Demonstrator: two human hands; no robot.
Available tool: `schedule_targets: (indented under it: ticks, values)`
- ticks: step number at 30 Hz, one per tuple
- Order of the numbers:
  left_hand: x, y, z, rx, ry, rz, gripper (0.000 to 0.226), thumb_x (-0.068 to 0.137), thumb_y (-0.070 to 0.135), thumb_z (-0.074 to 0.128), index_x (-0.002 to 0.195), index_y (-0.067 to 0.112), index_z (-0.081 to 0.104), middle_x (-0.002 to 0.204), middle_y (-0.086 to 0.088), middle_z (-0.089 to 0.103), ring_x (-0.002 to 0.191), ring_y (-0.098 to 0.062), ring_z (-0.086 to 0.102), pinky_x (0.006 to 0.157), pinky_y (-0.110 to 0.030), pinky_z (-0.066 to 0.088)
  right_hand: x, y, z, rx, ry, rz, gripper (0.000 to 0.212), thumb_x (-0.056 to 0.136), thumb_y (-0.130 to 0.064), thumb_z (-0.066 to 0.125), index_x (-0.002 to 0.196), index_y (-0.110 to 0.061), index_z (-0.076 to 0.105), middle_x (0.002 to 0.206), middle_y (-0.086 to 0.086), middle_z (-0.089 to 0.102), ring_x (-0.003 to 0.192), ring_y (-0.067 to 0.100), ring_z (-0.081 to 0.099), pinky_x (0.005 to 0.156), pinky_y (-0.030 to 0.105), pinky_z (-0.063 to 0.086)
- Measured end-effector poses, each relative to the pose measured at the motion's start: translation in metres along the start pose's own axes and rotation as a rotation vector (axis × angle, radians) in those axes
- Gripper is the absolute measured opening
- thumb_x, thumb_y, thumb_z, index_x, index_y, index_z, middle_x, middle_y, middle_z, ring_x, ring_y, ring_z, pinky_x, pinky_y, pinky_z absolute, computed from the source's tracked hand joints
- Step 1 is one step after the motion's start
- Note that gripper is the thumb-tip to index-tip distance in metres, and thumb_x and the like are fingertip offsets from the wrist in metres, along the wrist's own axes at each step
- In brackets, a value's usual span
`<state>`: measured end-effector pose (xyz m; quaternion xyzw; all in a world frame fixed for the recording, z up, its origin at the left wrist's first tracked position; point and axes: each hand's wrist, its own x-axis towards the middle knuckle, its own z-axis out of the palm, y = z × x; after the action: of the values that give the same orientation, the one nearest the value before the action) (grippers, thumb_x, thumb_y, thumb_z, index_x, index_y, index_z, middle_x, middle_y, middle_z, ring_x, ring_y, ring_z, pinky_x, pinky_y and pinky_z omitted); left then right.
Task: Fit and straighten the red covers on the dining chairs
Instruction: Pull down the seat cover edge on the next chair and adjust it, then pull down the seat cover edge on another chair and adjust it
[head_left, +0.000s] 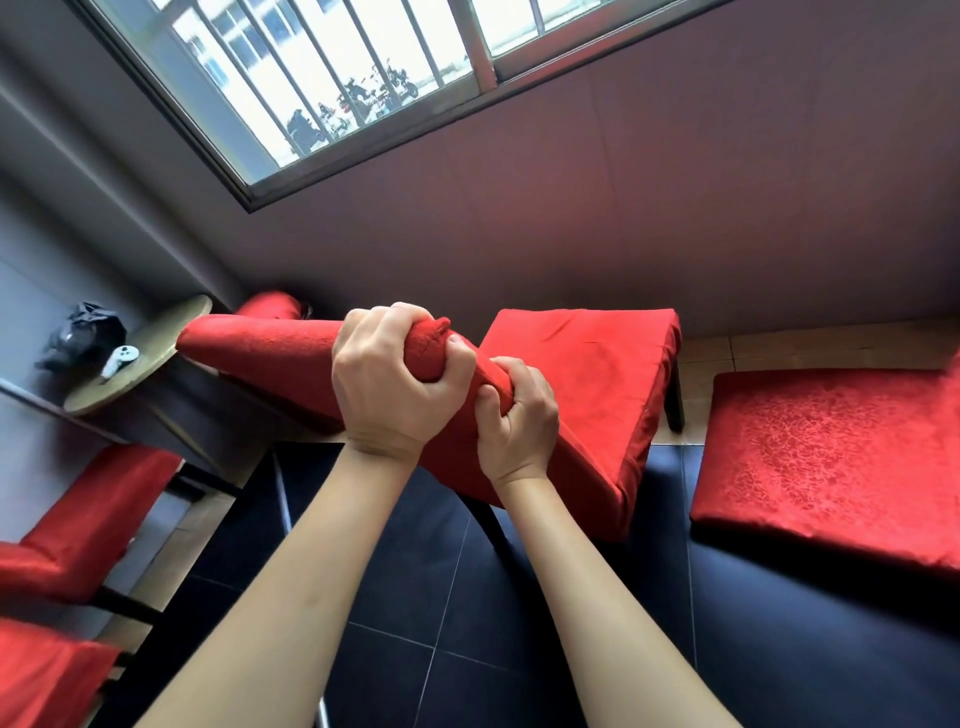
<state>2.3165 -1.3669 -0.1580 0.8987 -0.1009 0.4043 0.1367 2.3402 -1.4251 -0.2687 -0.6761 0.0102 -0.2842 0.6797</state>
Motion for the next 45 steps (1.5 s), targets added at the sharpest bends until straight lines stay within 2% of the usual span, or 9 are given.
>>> schedule_targets:
  ticks: [4, 7, 10, 14, 16, 22, 28, 36, 45]
  values:
    - [0.000, 0.003, -0.004, 0.003, -0.041, -0.014, 0.036, 0.073, 0.035, 0.053, 0.077, 0.002, 0.066, 0.072, -0.009, 0.064, 0.073, -0.030, 0.057, 0.075, -0.035, 0.046, -0.002, -0.003, -0.006, -0.025, -0.063, 0.037, 0.102, 0.076, -0.086, 0.015, 0.104, -0.003, 0.067, 0.095, 0.013, 0.067, 0.091, 0.032, 0.059, 0.086, 0.047, 0.044]
    - [0.001, 0.007, -0.009, 0.017, -0.086, -0.017, 0.037, 0.074, 0.036, 0.053, 0.078, 0.002, 0.066, 0.073, -0.010, 0.064, 0.073, -0.031, 0.057, 0.075, -0.035, 0.046, -0.004, -0.009, -0.017, -0.074, -0.170, 0.096, 0.080, 0.078, -0.070, 0.027, 0.110, -0.006, 0.064, 0.100, 0.010, 0.066, 0.097, 0.031, 0.058, 0.089, 0.047, 0.043]
    - [0.004, 0.008, -0.013, 0.073, -0.158, -0.042, 0.039, 0.074, 0.040, 0.052, 0.079, 0.004, 0.067, 0.074, -0.010, 0.064, 0.076, -0.031, 0.057, 0.075, -0.034, 0.043, -0.005, -0.015, -0.032, -0.164, -0.290, 0.167, 0.078, 0.077, -0.068, 0.026, 0.118, -0.011, 0.059, 0.109, 0.008, 0.064, 0.106, 0.029, 0.056, 0.092, 0.042, 0.041]
    - [0.005, 0.014, -0.020, 0.097, -0.248, -0.117, 0.044, 0.072, 0.045, 0.050, 0.084, 0.006, 0.068, 0.081, -0.010, 0.066, 0.084, -0.032, 0.059, 0.081, -0.030, 0.039, -0.004, -0.023, -0.061, -0.296, -0.353, 0.264, 0.060, 0.089, -0.053, 0.054, 0.135, -0.015, 0.049, 0.135, 0.007, 0.054, 0.129, 0.025, 0.044, 0.105, 0.041, 0.035]
    - [0.006, 0.017, -0.025, 0.079, -0.294, -0.168, 0.049, 0.072, 0.047, 0.049, 0.089, 0.006, 0.069, 0.088, -0.010, 0.068, 0.090, -0.032, 0.060, 0.087, -0.031, 0.040, -0.004, -0.029, -0.083, -0.354, -0.362, 0.296, 0.059, 0.090, -0.049, 0.056, 0.138, -0.017, 0.046, 0.139, 0.005, 0.050, 0.131, 0.023, 0.041, 0.107, 0.042, 0.034]
    - [0.013, 0.036, -0.032, 0.072, -0.360, -0.260, 0.060, 0.071, 0.051, 0.046, 0.098, 0.004, 0.071, 0.099, -0.014, 0.070, 0.101, -0.035, 0.061, 0.098, -0.044, 0.042, 0.012, -0.047, -0.162, -0.512, -0.328, 0.323, 0.063, 0.088, -0.049, 0.058, 0.140, -0.017, 0.042, 0.137, 0.005, 0.053, 0.128, 0.023, 0.045, 0.105, 0.044, 0.037]
    - [0.000, 0.055, -0.031, 0.082, -0.382, -0.248, 0.046, 0.073, 0.040, 0.058, 0.105, 0.009, 0.069, 0.110, -0.010, 0.067, 0.113, -0.032, 0.057, 0.106, -0.062, 0.027, 0.012, -0.062, -0.200, -0.595, -0.322, 0.360, 0.066, 0.088, -0.049, 0.059, 0.143, -0.018, 0.039, 0.141, 0.002, 0.050, 0.131, 0.021, 0.043, 0.107, 0.045, 0.035]
    - [0.001, 0.083, -0.010, -0.061, -0.363, -0.199, 0.044, 0.075, 0.042, 0.056, 0.106, 0.015, 0.069, 0.110, -0.005, 0.068, 0.113, -0.028, 0.059, 0.110, -0.057, 0.017, 0.013, -0.067, -0.218, -0.712, -0.219, 0.396, 0.063, 0.088, -0.043, 0.061, 0.143, -0.019, 0.039, 0.139, 0.003, 0.052, 0.128, 0.024, 0.046, 0.106, 0.046, 0.037]
    - [-0.009, 0.112, 0.062, -0.332, -0.484, -0.208, 0.039, 0.072, 0.028, 0.065, 0.106, 0.011, 0.069, 0.104, -0.005, 0.069, 0.106, -0.029, 0.063, 0.106, -0.056, 0.028, 0.029, -0.049, -0.249, -0.879, -0.121, 0.510, 0.065, 0.090, -0.042, 0.059, 0.146, -0.022, 0.033, 0.144, 0.003, 0.047, 0.131, 0.023, 0.043, 0.106, 0.046, 0.037]
